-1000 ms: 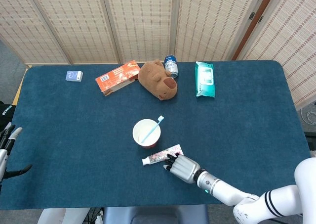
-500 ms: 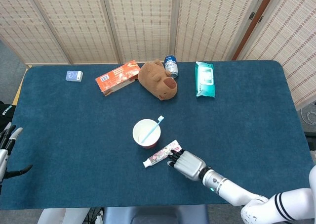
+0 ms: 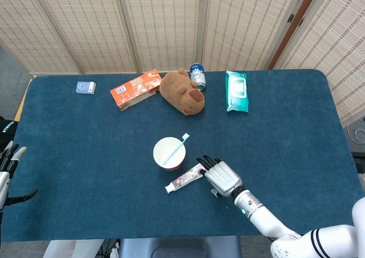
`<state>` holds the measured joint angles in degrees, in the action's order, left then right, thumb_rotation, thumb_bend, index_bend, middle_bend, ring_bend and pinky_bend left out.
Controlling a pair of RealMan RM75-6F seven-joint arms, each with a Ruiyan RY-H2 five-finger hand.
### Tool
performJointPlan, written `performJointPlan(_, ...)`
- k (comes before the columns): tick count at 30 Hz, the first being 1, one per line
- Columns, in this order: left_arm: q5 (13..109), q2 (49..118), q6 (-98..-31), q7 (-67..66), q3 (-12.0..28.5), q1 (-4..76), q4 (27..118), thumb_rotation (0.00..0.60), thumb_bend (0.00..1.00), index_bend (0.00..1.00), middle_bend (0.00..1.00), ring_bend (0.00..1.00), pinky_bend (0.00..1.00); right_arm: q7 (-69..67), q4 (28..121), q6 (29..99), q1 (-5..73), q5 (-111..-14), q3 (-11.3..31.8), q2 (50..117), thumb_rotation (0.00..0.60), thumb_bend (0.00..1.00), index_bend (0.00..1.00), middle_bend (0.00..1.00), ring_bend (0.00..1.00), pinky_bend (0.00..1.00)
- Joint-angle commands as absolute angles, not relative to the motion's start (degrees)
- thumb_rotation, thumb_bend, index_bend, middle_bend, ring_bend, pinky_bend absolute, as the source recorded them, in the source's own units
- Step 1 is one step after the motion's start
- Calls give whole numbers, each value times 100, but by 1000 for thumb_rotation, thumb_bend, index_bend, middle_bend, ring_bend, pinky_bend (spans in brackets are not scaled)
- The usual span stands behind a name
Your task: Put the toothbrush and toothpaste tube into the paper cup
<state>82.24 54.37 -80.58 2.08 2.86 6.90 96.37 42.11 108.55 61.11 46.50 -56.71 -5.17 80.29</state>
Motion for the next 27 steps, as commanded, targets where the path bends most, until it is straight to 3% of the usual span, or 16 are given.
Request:
performJointPlan(1,8217,5432,-8060,225,286,683,9628,600,0,0,0,0,0,4419,10737,6385,4519,-5485,-396,8256,600,181,325,80,0,253)
performJointPlan(5,8218,5432,-8062,254,283,677,9610,600,0,0,0,0,0,4627,10600,6674,4417,-5438,-307,8495,600,182,358,176,23,266)
performJointPlan(9,8230,5437,-8066,259,281,676,9602,600,0,0,0,0,0,4725,10409,6827,4355,-5614,-265,8678,600,181,386,348,153,406)
performJointPlan(12,8228,5435,-8071,262,284,673,9604,600,0,0,0,0,0,4732,10272,6877,4323,-5810,-238,8763,600,180,391,522,311,545)
performJointPlan(19,8213,5449,-8057,270,280,670,9580,600,0,0,0,0,0,4761,10159,6811,4317,-6017,-136,8767,600,154,391,963,780,920)
performJointPlan(20,8214,5452,-8057,269,280,670,9578,600,0,0,0,0,0,4777,10140,6802,4319,-6023,-117,8770,600,147,391,995,860,969)
performJointPlan(23,8217,5457,-8058,265,279,669,9572,600,0,0,0,0,0,4822,10128,6722,4340,-5926,-21,8793,600,146,391,1000,975,1000)
performJointPlan(27,8211,5457,-8063,276,279,662,9567,600,0,0,0,0,0,5045,10145,6649,4392,-5696,71,8830,600,145,391,1000,1000,1000)
